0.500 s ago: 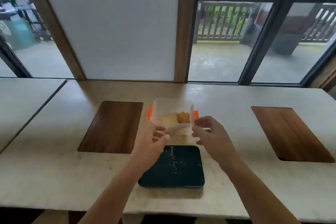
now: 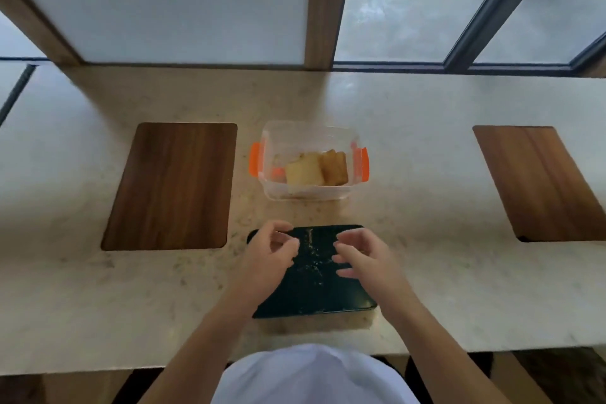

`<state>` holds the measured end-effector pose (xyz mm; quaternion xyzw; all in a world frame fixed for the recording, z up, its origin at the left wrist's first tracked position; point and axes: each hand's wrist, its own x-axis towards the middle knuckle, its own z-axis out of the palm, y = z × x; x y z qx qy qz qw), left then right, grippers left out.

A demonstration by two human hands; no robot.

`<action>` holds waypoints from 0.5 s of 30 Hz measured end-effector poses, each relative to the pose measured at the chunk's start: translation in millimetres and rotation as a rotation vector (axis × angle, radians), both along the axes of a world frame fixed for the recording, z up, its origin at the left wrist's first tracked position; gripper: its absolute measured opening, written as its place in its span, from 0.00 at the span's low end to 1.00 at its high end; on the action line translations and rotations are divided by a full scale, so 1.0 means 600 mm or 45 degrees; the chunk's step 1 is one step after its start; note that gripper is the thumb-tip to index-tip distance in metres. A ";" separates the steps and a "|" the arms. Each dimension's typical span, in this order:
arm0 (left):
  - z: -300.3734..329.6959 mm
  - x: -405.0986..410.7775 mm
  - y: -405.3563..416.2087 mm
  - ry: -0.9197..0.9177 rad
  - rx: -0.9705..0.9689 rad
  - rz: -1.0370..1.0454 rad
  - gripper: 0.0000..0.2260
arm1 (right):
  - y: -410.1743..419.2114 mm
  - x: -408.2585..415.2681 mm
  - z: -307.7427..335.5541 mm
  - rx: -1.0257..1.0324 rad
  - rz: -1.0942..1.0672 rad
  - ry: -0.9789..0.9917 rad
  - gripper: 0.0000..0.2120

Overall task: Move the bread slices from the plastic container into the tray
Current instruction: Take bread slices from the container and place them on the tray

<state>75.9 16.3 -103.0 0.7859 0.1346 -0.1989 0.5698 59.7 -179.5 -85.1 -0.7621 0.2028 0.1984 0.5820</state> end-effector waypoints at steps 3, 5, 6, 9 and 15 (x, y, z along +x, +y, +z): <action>0.026 0.075 -0.031 0.109 -0.326 0.232 0.05 | -0.010 0.076 0.005 0.039 0.038 0.010 0.10; 0.046 0.136 -0.047 0.220 -0.714 0.444 0.15 | -0.013 0.141 0.014 0.054 0.056 -0.011 0.15; 0.051 0.166 -0.053 0.266 -0.862 0.538 0.24 | -0.013 0.177 0.015 0.044 0.053 -0.020 0.17; 0.054 0.253 -0.074 0.388 -0.893 0.609 0.34 | -0.006 0.286 0.010 -0.010 0.053 0.102 0.19; 0.023 0.351 -0.118 0.584 -0.539 0.566 0.36 | 0.015 0.388 -0.021 -0.316 0.219 0.280 0.05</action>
